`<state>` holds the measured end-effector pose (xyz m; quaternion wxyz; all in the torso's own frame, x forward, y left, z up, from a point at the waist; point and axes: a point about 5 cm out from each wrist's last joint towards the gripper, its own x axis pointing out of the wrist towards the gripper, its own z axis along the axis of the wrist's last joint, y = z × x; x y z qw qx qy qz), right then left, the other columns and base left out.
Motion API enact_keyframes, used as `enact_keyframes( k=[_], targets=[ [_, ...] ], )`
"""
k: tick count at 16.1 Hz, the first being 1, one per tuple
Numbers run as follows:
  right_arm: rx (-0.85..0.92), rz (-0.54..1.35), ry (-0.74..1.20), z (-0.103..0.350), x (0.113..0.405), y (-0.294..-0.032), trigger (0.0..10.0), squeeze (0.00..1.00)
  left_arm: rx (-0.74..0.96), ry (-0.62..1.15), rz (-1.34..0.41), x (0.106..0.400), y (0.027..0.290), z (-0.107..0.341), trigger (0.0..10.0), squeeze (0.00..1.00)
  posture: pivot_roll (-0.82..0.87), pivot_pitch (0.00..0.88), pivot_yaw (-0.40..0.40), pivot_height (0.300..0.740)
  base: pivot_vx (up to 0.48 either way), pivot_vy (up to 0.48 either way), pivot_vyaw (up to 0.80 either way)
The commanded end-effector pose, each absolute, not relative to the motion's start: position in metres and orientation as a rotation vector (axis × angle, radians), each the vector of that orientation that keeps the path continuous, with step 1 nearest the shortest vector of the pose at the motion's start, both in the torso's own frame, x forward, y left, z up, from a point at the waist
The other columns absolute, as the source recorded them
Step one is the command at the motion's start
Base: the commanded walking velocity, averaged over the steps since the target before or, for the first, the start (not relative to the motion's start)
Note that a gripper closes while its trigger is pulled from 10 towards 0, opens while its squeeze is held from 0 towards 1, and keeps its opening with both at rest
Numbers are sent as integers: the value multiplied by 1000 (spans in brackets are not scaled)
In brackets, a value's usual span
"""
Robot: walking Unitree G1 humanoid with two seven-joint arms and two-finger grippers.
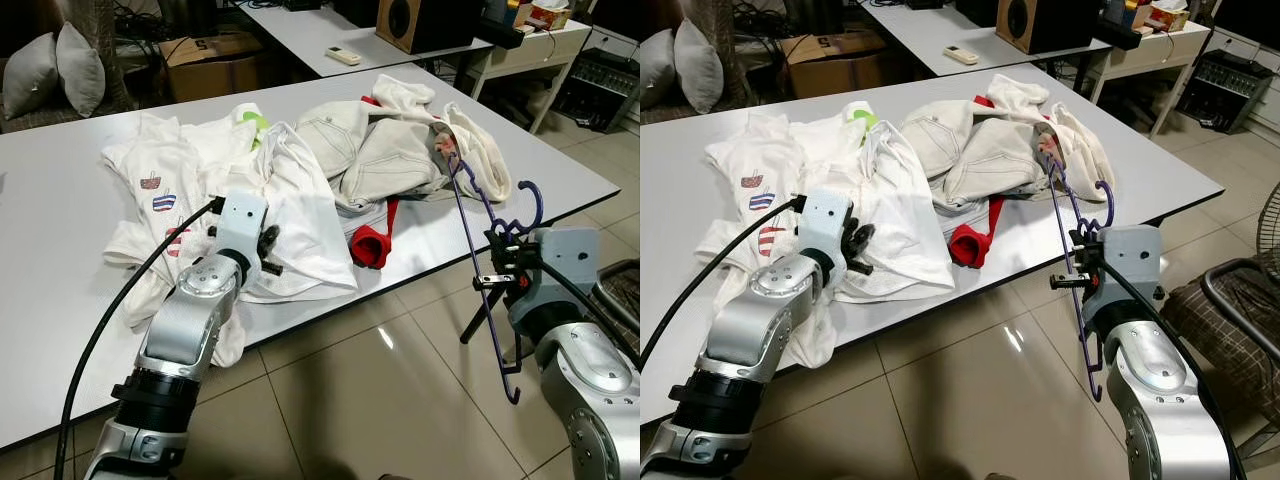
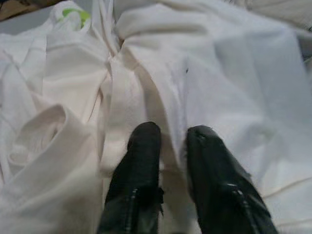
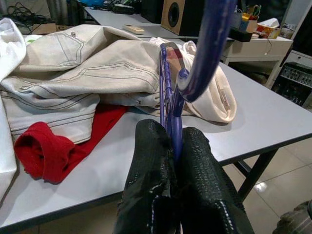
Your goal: Hang hanger
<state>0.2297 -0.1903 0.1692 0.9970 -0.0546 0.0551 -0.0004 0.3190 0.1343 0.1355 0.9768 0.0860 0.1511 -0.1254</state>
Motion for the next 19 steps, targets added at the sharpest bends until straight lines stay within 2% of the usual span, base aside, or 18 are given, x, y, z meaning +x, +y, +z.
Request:
enact_keyframes(
  k=[1,8,12,15,19],
  targets=[
    [-111,2,85,173,231,-189,10000,0,197,302,-235,322,137,138,0,0,-57,0,-2,740,0,0,0],
    [-98,71,81,174,231,-186,10000,0,167,240,-285,318,139,149,0,0,-43,0,-11,740,0,0,0],
    [-26,237,55,186,229,-187,10000,0,240,173,-403,316,145,178,0,0,-38,0,-11,740,0,0,0],
    [49,474,77,195,220,-184,10000,0,297,120,-568,305,153,212,0,0,-33,0,-21,740,0,0,0],
    [87,655,145,197,207,-189,10000,0,392,77,-617,301,162,241,0,0,-26,0,-24,740,0,0,0]
  ],
)
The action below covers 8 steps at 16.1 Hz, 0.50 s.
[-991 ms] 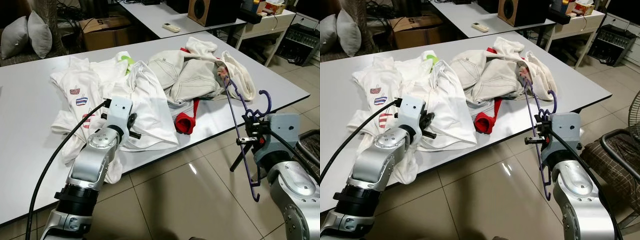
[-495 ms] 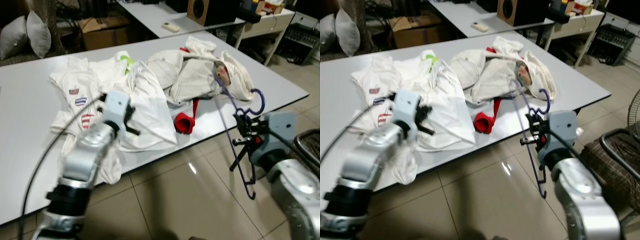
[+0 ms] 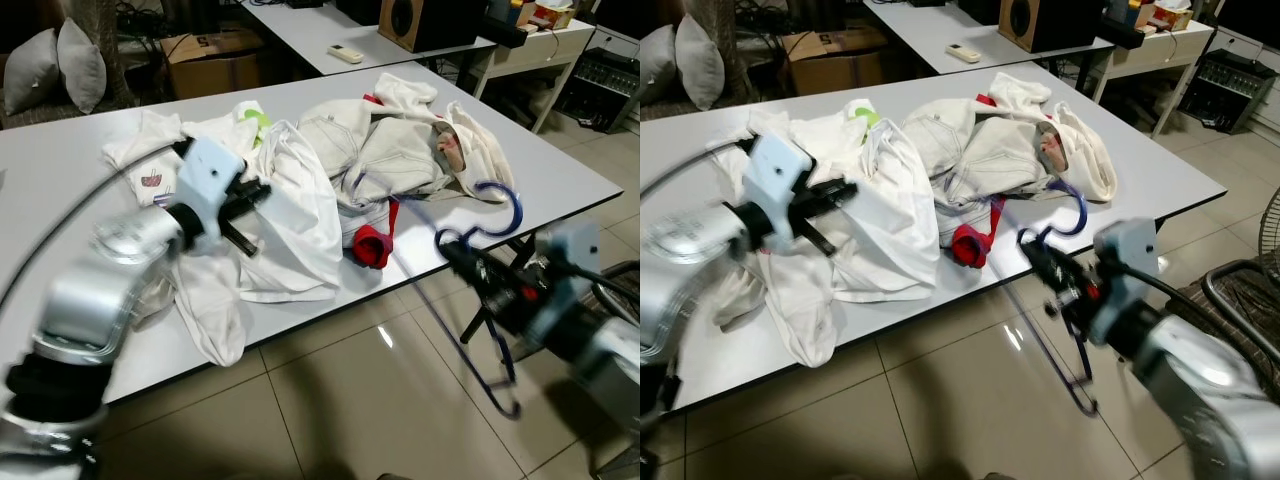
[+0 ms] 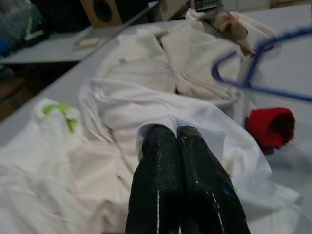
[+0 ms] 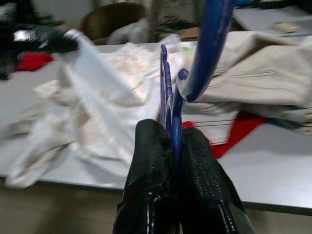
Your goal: Hang hanger
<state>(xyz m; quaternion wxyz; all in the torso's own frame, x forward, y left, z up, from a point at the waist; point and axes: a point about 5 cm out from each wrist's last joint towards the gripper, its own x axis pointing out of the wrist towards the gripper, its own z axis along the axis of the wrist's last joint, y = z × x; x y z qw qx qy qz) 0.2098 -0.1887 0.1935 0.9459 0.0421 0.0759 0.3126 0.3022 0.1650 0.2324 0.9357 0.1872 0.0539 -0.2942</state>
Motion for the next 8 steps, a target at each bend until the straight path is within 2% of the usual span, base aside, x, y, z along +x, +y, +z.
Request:
enact_keyframes(
  k=[1,4,6,8],
  targets=[
    [100,682,154,198,204,-190,10000,0,390,77,-628,299,162,245,0,0,-26,0,-23,740,0,0,0],
    [164,805,169,202,191,-190,10000,0,306,12,-519,309,159,254,0,0,-23,0,-26,740,0,0,0],
    [177,883,195,204,180,-187,10000,0,187,-10,-491,319,143,253,0,0,-32,0,-19,740,0,0,0],
    [189,915,203,205,175,-185,10000,0,141,6,-459,328,131,247,0,0,-41,0,-11,740,0,0,0]
  ],
)
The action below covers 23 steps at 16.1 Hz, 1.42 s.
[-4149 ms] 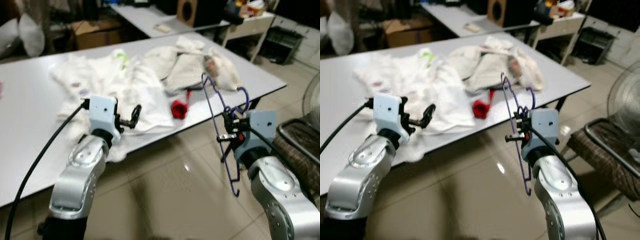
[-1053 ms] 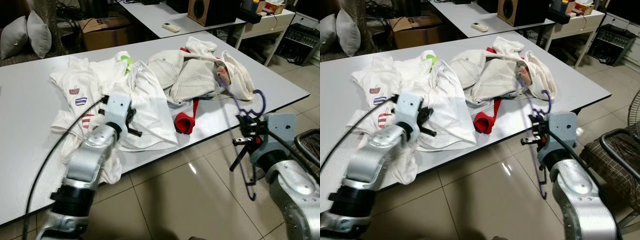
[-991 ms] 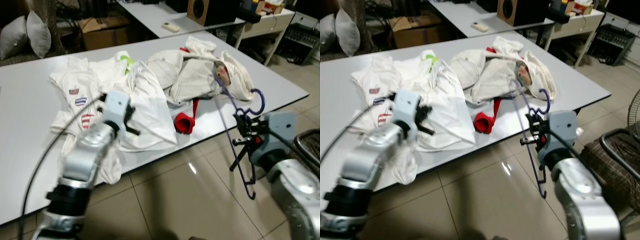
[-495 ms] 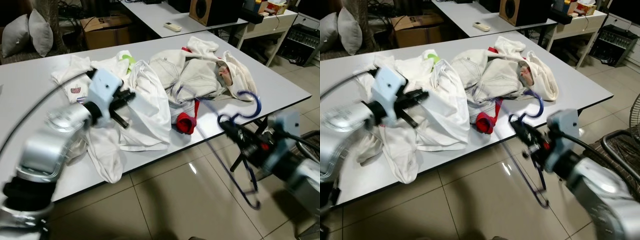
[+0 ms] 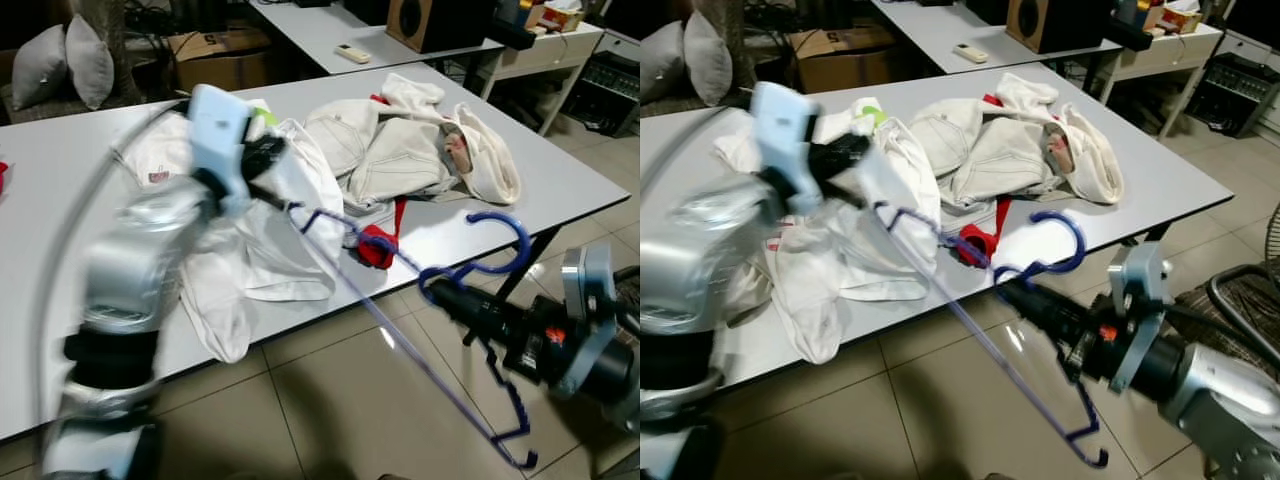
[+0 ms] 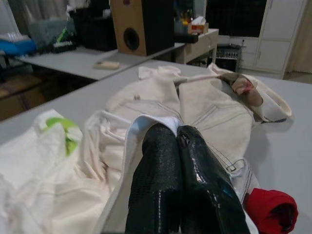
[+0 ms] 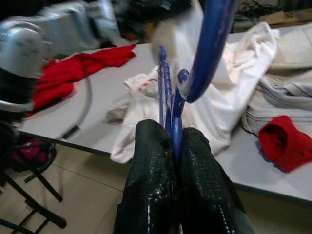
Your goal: Hang hanger
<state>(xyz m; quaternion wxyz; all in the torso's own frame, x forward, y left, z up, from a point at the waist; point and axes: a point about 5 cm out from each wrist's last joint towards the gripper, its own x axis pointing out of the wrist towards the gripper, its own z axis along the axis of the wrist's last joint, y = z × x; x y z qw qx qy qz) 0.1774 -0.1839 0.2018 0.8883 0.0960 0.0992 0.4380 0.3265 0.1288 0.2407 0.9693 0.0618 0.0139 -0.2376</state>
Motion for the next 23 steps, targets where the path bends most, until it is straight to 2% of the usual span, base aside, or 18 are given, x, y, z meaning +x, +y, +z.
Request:
enact_keyframes(
  k=[1,5,9,13,18,23],
  targets=[
    [192,907,210,204,175,-185,10000,0,141,11,-461,331,126,245,0,0,-47,0,-5,740,0,0,0],
    [184,847,245,199,174,-190,10000,0,151,16,-500,333,110,243,0,0,-52,0,-1,740,0,0,0],
    [172,766,265,190,189,-193,10000,0,168,17,-570,328,99,245,0,0,-43,0,-11,740,0,0,0],
    [225,799,257,185,195,-184,10000,0,152,45,-619,323,86,237,0,0,-33,0,-19,740,0,0,0],
    [230,847,249,188,189,-182,10000,0,177,60,-539,330,93,233,0,0,-40,0,-12,740,0,0,0],
    [233,860,260,187,187,-179,10000,0,183,55,-548,331,90,234,0,0,-40,0,-10,740,0,0,0]
  ],
)
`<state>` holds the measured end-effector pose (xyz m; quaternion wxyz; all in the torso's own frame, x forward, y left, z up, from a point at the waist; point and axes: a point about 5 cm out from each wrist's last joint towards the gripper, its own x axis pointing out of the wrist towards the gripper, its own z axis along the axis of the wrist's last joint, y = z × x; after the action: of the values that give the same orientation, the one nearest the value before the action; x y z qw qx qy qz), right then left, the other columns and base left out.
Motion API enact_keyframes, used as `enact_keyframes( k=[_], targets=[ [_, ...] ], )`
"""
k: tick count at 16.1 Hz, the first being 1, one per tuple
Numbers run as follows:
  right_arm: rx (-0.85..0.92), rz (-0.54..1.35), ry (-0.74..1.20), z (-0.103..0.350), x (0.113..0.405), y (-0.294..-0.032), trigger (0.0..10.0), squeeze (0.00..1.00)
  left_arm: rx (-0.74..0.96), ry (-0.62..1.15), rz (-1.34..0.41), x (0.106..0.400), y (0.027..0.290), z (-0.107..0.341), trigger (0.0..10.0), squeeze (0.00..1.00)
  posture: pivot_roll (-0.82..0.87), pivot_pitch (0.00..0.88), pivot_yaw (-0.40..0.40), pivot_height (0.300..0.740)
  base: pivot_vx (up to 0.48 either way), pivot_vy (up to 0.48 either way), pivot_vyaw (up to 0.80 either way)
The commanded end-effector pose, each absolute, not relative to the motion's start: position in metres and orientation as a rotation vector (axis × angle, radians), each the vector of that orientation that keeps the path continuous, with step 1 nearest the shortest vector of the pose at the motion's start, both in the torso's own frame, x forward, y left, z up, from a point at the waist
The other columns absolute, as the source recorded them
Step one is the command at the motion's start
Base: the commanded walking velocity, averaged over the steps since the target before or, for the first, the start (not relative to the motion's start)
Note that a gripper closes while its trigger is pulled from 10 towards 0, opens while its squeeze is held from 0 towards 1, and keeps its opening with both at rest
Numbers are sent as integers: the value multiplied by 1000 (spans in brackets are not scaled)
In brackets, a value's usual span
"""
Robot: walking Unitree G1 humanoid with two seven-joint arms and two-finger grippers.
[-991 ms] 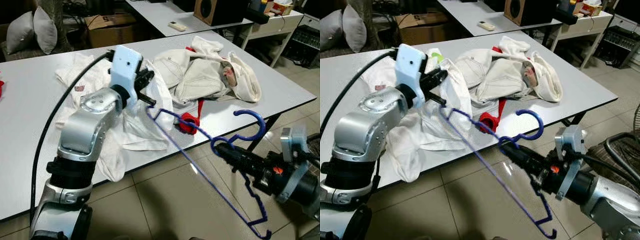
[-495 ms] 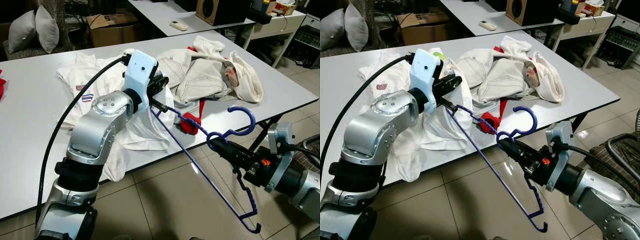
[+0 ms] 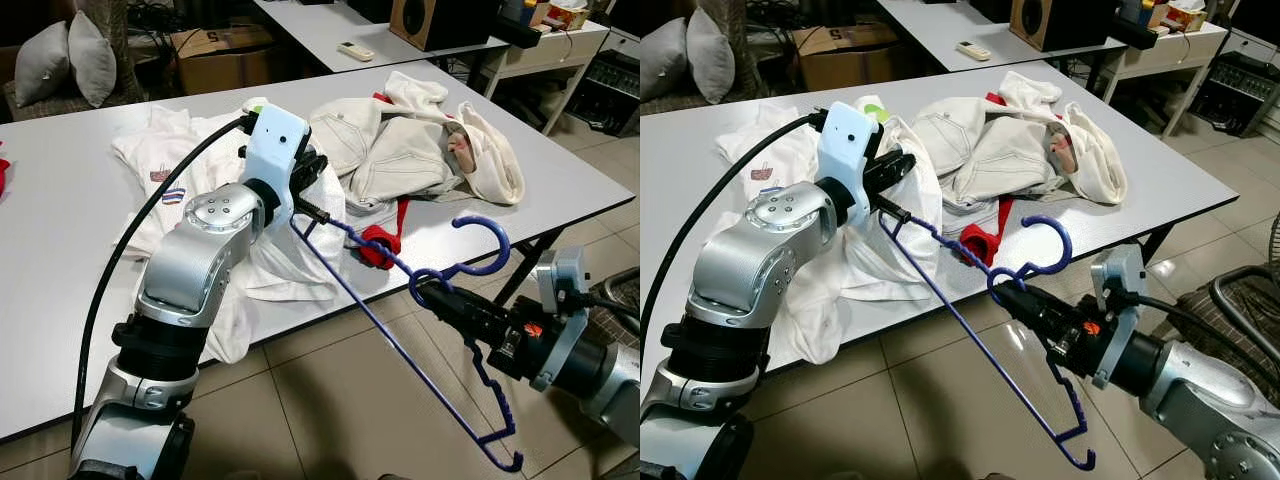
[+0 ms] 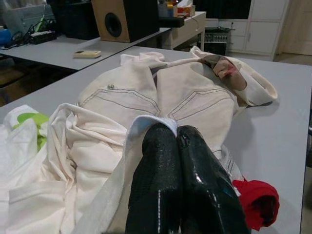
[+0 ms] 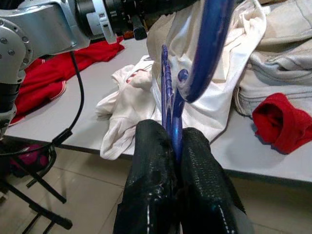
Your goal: Hang hanger
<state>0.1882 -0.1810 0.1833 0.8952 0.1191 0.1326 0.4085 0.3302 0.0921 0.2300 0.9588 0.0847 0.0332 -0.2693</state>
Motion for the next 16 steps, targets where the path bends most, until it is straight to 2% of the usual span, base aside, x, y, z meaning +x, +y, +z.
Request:
enact_keyframes(
  k=[1,5,7,12,16],
  targets=[
    [235,868,267,186,187,-178,10000,0,180,54,-550,331,88,234,0,0,-34,0,-13,740,0,0,0],
    [155,774,317,177,190,-189,10000,0,223,46,-405,342,107,233,0,0,-40,0,-7,740,0,0,0],
    [176,808,285,184,187,-189,10000,0,185,43,-393,344,110,236,0,0,-42,0,-6,740,0,0,0],
    [211,919,279,186,180,-175,10000,0,169,30,-482,340,89,236,0,0,-40,0,-9,740,0,0,0],
    [162,874,296,176,200,-169,10000,0,171,53,-603,333,75,237,0,0,-42,0,1,740,0,0,0]
  ],
)
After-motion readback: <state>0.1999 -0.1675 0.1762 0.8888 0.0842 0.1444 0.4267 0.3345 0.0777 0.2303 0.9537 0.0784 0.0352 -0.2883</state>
